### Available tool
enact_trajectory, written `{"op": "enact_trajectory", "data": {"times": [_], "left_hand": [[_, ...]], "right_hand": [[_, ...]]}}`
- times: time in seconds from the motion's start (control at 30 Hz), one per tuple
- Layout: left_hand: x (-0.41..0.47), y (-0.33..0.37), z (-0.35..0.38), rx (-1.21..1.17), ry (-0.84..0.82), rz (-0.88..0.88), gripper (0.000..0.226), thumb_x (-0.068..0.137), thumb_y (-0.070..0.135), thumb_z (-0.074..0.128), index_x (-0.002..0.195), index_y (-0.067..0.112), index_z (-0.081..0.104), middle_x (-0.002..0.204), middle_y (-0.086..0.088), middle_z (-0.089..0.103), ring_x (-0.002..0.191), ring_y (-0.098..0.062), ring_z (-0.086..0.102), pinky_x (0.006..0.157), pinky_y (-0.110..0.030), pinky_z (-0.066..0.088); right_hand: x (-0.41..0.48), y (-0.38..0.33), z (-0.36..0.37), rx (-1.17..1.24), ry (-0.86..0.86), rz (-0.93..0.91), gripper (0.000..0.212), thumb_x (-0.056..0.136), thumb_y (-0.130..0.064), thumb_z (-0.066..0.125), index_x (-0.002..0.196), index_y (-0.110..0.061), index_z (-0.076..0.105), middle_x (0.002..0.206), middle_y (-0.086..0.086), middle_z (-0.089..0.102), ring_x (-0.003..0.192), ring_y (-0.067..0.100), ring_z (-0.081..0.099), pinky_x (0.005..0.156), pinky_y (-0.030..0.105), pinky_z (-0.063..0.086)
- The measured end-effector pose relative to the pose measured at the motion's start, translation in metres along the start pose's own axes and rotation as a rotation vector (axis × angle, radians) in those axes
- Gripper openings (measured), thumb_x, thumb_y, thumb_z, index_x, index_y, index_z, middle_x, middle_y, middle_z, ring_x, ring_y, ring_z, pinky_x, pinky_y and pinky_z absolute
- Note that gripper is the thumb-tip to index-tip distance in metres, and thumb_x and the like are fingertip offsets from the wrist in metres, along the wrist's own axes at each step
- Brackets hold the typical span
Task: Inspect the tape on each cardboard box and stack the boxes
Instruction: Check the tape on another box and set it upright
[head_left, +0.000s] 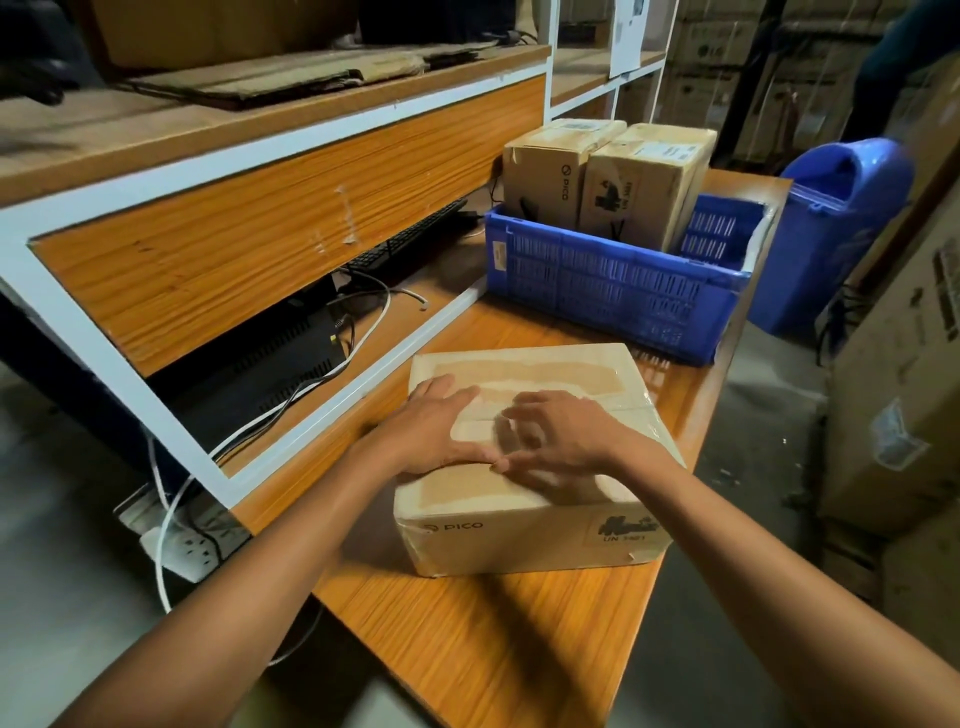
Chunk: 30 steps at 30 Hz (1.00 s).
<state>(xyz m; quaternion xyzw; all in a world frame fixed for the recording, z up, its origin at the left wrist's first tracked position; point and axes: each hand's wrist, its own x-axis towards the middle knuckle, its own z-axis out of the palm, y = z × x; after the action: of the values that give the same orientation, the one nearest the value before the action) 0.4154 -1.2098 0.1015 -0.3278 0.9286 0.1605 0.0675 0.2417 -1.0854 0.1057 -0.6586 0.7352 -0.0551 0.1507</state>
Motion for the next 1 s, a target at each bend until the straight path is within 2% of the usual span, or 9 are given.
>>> {"op": "enact_trajectory", "data": {"times": [0.07, 0.13, 0.2, 0.33, 0.5, 0.6, 0.73, 0.9, 1.0], "left_hand": [[0.002, -0.008, -0.007, -0.024, 0.042, 0.018, 0.117, 0.070, 0.074, 0.069, 0.160, 0.032, 0.007, 0.168, 0.001, -0.007, 0.154, -0.019, -0.005, 0.123, -0.046, 0.011], [0.008, -0.015, -0.012, 0.001, 0.019, 0.040, 0.128, 0.065, 0.073, 0.075, 0.160, 0.032, 0.000, 0.166, 0.004, -0.015, 0.153, -0.017, -0.014, 0.122, -0.044, 0.006], [0.015, -0.021, -0.015, 0.069, -0.072, 0.057, 0.132, 0.064, 0.075, 0.074, 0.159, 0.031, -0.006, 0.165, 0.002, -0.020, 0.152, -0.017, -0.018, 0.122, -0.043, 0.001], [0.023, -0.017, -0.018, 0.221, -0.165, 0.036, 0.130, 0.066, 0.076, 0.071, 0.160, 0.027, -0.004, 0.166, -0.002, -0.016, 0.154, -0.022, -0.011, 0.123, -0.045, 0.001], [0.038, 0.011, -0.038, 0.270, -0.230, 0.024, 0.131, 0.061, 0.072, 0.078, 0.160, 0.023, 0.008, 0.168, -0.004, -0.002, 0.154, -0.029, 0.002, 0.121, -0.052, 0.023], [0.050, 0.023, -0.033, 0.205, -0.173, 0.062, 0.130, 0.066, 0.072, 0.074, 0.160, 0.025, -0.002, 0.166, -0.004, -0.016, 0.153, -0.026, -0.013, 0.122, -0.056, 0.015], [0.058, 0.030, -0.011, 0.251, -0.209, 0.039, 0.139, 0.063, 0.077, 0.072, 0.158, 0.024, -0.015, 0.162, -0.005, -0.028, 0.151, -0.027, -0.021, 0.123, -0.058, 0.004], [0.068, 0.047, -0.029, 0.264, -0.232, 0.032, 0.138, 0.056, 0.075, 0.078, 0.160, 0.023, 0.003, 0.167, -0.007, -0.003, 0.153, -0.032, 0.000, 0.120, -0.054, 0.022], [0.076, 0.063, -0.021, 0.225, -0.151, 0.091, 0.135, 0.062, 0.074, 0.077, 0.161, 0.022, 0.001, 0.167, -0.006, -0.011, 0.154, -0.028, -0.009, 0.123, -0.051, 0.016]], "right_hand": [[0.012, -0.005, -0.008, 0.108, 0.049, -0.020, 0.082, 0.084, -0.056, 0.073, 0.152, -0.027, 0.040, 0.161, 0.001, 0.035, 0.145, 0.023, 0.035, 0.117, 0.043, 0.030], [0.028, -0.007, -0.012, 0.126, -0.004, -0.021, 0.094, 0.079, -0.053, 0.078, 0.157, -0.028, 0.030, 0.167, 0.003, 0.020, 0.152, 0.026, 0.021, 0.122, 0.049, 0.024], [0.044, -0.006, -0.010, -0.012, -0.131, 0.001, 0.110, 0.075, -0.062, 0.077, 0.160, -0.028, 0.016, 0.168, 0.004, 0.009, 0.154, 0.029, 0.008, 0.122, 0.058, 0.016], [0.061, 0.000, 0.000, -0.134, -0.216, -0.005, 0.115, 0.073, -0.073, 0.070, 0.161, -0.027, 0.011, 0.167, 0.004, 0.006, 0.153, 0.030, 0.006, 0.120, 0.060, 0.013], [0.059, -0.003, -0.025, -0.143, -0.246, 0.017, 0.108, 0.072, -0.058, 0.082, 0.158, -0.028, 0.023, 0.148, 0.003, 0.033, 0.133, 0.028, 0.036, 0.110, 0.048, 0.038], [0.057, 0.007, -0.041, -0.232, -0.282, 0.146, 0.121, 0.070, -0.056, 0.084, 0.161, -0.027, 0.010, 0.168, 0.006, 0.005, 0.153, 0.039, 0.005, 0.120, 0.062, 0.020], [0.064, 0.021, -0.028, -0.264, -0.354, 0.218, 0.130, 0.066, -0.066, 0.081, 0.160, -0.032, -0.002, 0.168, 0.005, -0.008, 0.153, 0.040, 0.001, 0.119, 0.062, 0.023], [0.056, 0.021, -0.046, -0.250, -0.373, 0.149, 0.117, 0.069, -0.059, 0.083, 0.159, -0.035, 0.012, 0.161, 0.007, 0.017, 0.142, 0.035, 0.027, 0.112, 0.053, 0.036], [0.047, 0.035, -0.059, -0.304, -0.401, 0.202, 0.123, 0.068, -0.053, 0.087, 0.160, -0.033, 0.009, 0.162, 0.009, 0.016, 0.146, 0.036, 0.025, 0.114, 0.053, 0.033]]}}
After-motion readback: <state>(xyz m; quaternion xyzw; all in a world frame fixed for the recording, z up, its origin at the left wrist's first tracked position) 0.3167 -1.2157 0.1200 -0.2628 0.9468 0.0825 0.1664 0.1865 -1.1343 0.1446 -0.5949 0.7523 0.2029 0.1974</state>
